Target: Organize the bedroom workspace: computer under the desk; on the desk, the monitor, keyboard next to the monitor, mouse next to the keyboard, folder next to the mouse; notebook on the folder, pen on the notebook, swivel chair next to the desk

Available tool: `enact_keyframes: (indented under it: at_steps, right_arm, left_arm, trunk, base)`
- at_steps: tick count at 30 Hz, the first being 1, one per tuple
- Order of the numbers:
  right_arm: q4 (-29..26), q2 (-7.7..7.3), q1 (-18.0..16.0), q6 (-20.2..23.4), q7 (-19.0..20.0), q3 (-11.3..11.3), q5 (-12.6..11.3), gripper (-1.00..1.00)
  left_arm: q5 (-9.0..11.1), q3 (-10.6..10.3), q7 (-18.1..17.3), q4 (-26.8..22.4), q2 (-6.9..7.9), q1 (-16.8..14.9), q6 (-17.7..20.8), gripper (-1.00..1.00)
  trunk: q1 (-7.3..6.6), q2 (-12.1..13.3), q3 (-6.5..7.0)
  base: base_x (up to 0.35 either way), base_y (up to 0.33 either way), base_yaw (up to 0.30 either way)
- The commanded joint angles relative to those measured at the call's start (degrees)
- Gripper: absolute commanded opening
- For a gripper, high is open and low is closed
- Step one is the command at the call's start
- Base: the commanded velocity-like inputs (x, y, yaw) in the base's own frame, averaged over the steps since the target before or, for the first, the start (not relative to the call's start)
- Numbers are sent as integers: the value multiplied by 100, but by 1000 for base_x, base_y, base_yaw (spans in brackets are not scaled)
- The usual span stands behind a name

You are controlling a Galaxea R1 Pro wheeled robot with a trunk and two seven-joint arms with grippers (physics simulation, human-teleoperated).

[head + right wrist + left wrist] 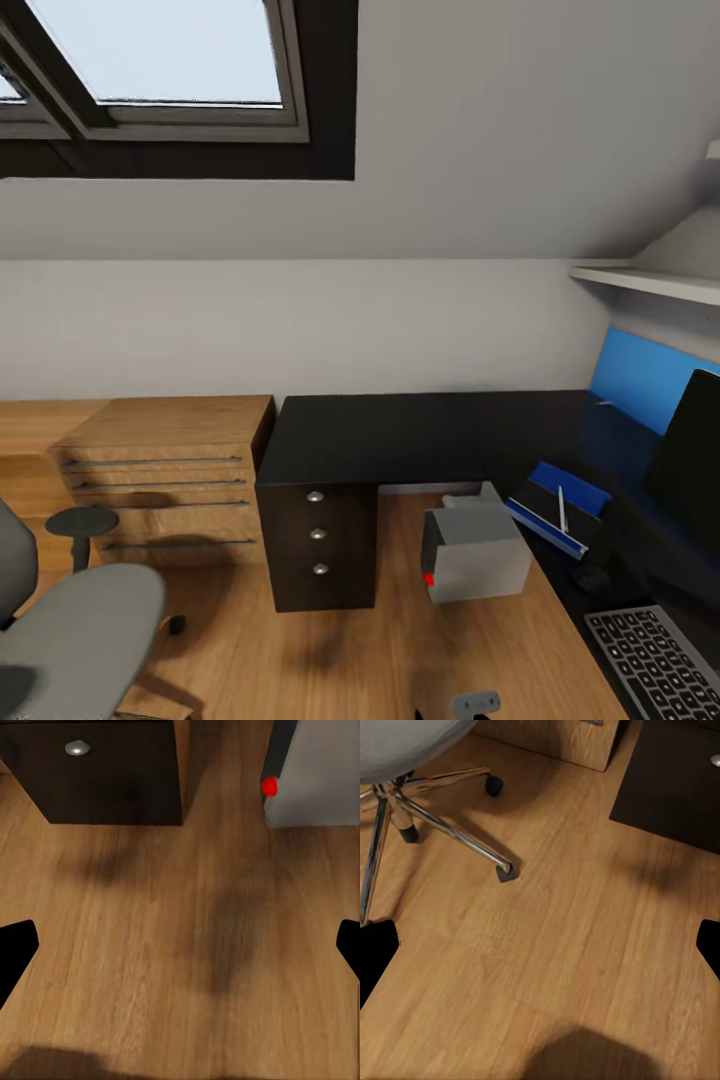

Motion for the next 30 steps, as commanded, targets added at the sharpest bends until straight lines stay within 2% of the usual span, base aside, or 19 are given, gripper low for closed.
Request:
enact_keyframes:
  at_steps: [1,9,16,30]
  right_arm:
    - [12,-5,-6,-24,-2,-46,52,100]
    - [12,-20,-5,-36,-49,-52,47,100]
    - [12,-24,15,-72,-255,-49,47,100]
    - [12,-95,97,-444,-468,-47,46,100]
  left_arm:
    - [-29,26,7,-11,-3,3,-1,100]
    - [-31,24,7,-11,-3,3,-1,100]
    - [-31,24,7,-11,-3,3,0,100]
    - [-31,25,7,22,1,3,5,100]
  trunk:
    - [1,-4,2]
    - [1,-4,61]
    - [1,-4,113]
    - [1,-4,223]
  base:
    - [0,0,194]
    - [0,0,194]
    - [0,0,189]
    - [0,0,179]
